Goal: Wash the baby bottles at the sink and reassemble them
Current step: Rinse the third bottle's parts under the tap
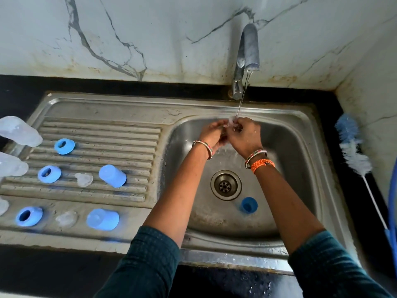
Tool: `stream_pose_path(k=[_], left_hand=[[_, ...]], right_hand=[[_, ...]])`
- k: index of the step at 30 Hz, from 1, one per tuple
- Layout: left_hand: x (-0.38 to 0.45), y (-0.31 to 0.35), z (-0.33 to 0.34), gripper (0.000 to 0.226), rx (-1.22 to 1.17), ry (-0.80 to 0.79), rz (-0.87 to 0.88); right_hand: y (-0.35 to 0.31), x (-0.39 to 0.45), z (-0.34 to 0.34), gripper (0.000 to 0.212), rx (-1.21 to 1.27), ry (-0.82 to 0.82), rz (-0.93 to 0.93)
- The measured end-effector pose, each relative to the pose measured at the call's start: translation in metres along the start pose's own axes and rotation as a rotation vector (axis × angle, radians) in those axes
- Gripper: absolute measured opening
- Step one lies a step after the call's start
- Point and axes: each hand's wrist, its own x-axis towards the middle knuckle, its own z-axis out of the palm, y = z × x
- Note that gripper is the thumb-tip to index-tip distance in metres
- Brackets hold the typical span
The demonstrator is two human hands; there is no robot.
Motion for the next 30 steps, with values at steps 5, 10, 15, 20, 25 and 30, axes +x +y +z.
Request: stream_pose_path(k=[5, 10, 15, 20, 25, 30], left_hand=[[-0.007, -0.001, 0.003, 0.022, -0.107, -0.015, -0.028], [-0.009, 0.006, 0.008, 0.027, -0.086, 0.038, 0.018], [-0.020, 0.015, 0.001, 0.005, 0.315, 0.097, 0.317], [-0.038, 0.040, -0.025, 0.015, 0.766, 0.064, 0.503], [-0.058, 0.073, -0.067, 0.021, 0.897, -0.045, 0.442], [-0.078, 0.127, -0.150, 0.016, 1.063, 0.019, 0.502]], right_hand=[[-0.009, 0.000, -0.010, 0.019, 0.036, 0.058, 0.002], [-0.018, 0.003, -0.016, 0.037, 0.247, 0.078, 0.238], [-0.023, 0.004, -0.022, 0.019, 0.878, -0.180, 0.804], [-0.038, -0.011, -0.005, 0.020, 0.564, -0.227, 0.706], [-0.077, -0.018, 0.010, 0.019, 0.415, -0.213, 0.555], [-0.141, -0.027, 0.044, 0.015, 0.450, -0.377, 0.440]])
